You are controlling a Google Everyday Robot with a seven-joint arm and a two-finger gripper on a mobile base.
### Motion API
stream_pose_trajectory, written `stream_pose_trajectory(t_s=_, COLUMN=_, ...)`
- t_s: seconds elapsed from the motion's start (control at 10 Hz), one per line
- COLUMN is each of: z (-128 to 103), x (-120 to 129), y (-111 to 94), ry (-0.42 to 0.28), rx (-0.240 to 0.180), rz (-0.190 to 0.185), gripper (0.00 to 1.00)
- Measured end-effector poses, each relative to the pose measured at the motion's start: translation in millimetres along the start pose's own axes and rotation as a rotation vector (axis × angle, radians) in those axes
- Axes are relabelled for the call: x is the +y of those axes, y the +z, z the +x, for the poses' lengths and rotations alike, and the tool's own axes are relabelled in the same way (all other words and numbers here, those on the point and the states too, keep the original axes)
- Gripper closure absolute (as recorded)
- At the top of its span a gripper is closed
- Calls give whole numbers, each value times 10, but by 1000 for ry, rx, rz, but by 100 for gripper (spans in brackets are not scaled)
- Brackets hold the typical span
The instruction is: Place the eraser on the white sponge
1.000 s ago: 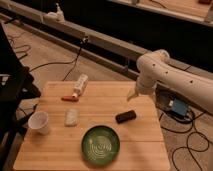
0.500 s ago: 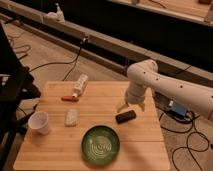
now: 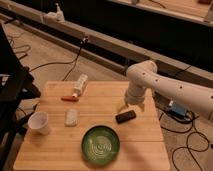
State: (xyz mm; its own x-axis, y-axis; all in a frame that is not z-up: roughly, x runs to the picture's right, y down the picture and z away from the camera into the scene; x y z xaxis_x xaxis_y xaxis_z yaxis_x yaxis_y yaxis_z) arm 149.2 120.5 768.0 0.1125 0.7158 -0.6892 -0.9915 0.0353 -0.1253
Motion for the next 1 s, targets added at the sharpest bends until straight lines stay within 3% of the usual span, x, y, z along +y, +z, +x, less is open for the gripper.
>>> stream_pose_trajectory(t_s=0.2, z=-222, x=98, y=95, ry=-17, rx=-27, rz=39, gripper=20)
stream_pose_trajectory(t_s=0.5, z=-385, x=222, y=278, ry=-47, rx=-39, rz=70, gripper=20)
stream_pose_trajectory(t_s=1.0, z=-430, x=297, y=665, ry=-45, rx=10, rz=10, gripper=20)
